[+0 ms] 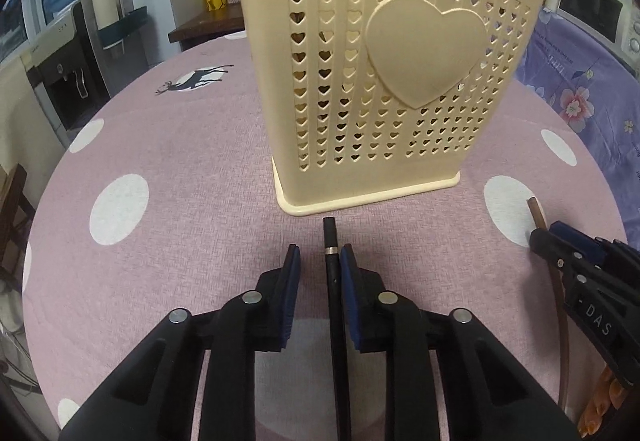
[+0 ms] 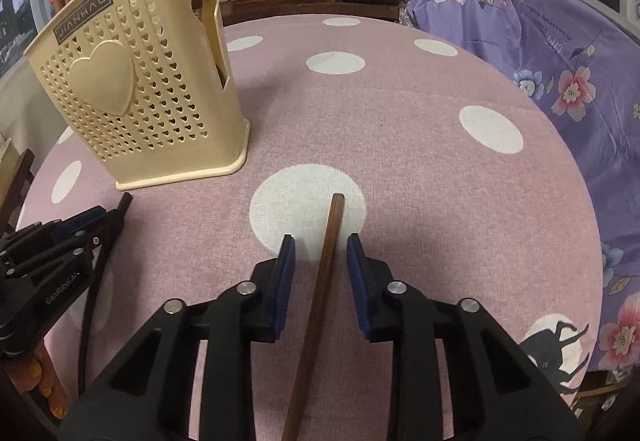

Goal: Organize utensils
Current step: 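Grasp the black chopstick with the left tool while the right tool grasps the last brown chopstick, then carry both chopsticks to the holder and open both tools over it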

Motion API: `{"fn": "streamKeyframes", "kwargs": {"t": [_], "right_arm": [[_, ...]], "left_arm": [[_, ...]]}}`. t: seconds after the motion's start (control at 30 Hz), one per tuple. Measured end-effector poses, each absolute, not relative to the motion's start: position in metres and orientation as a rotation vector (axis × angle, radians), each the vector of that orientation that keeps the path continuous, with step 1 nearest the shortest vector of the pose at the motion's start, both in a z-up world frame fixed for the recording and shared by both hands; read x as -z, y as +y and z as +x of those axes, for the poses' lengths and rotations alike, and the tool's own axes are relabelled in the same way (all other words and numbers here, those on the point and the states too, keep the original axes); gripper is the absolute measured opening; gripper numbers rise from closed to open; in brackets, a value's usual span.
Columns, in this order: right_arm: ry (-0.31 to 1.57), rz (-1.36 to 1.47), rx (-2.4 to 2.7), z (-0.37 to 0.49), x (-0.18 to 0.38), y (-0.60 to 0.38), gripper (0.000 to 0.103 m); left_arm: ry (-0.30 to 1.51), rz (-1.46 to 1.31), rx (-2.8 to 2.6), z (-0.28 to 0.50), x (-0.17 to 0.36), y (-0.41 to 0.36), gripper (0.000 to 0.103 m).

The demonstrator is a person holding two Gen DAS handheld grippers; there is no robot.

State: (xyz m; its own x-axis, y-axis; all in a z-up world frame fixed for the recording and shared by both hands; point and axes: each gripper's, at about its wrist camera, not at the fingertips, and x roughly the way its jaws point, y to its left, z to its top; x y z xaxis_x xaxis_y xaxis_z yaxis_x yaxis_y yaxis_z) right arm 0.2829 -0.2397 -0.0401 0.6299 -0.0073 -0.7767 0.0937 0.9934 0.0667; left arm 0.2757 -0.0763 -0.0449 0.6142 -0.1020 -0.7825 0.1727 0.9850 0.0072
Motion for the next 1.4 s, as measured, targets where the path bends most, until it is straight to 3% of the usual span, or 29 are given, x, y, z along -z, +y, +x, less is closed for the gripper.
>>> {"fn": "streamKeyframes", "kwargs": {"t": [0.1,0.2,0.83,1.4], "right_arm": [[0.883,0.085,0.067,0.289,0.040,-0.237,0.015],[0.883,0.076,0.062,0.292,0.040,-0.236,0.010],[0.836,0.162,-0.015,0.278,0.028,-0.244,0.009],[0.512,0.252,-0.196,0.200,-0.092,-0.265,0.008]], "left_arm": [[0.902,0.073,0.145,0.278,0.044,-0.074,0.009],[0.903,0.067,0.144,0.279,0.043,-0.074,0.009],[0.859,-0.006,0.176,0.266,0.027,-0.063,0.009],[0.521,-0.110,0.284,0.194,-0.106,-0.029,0.008]]}}
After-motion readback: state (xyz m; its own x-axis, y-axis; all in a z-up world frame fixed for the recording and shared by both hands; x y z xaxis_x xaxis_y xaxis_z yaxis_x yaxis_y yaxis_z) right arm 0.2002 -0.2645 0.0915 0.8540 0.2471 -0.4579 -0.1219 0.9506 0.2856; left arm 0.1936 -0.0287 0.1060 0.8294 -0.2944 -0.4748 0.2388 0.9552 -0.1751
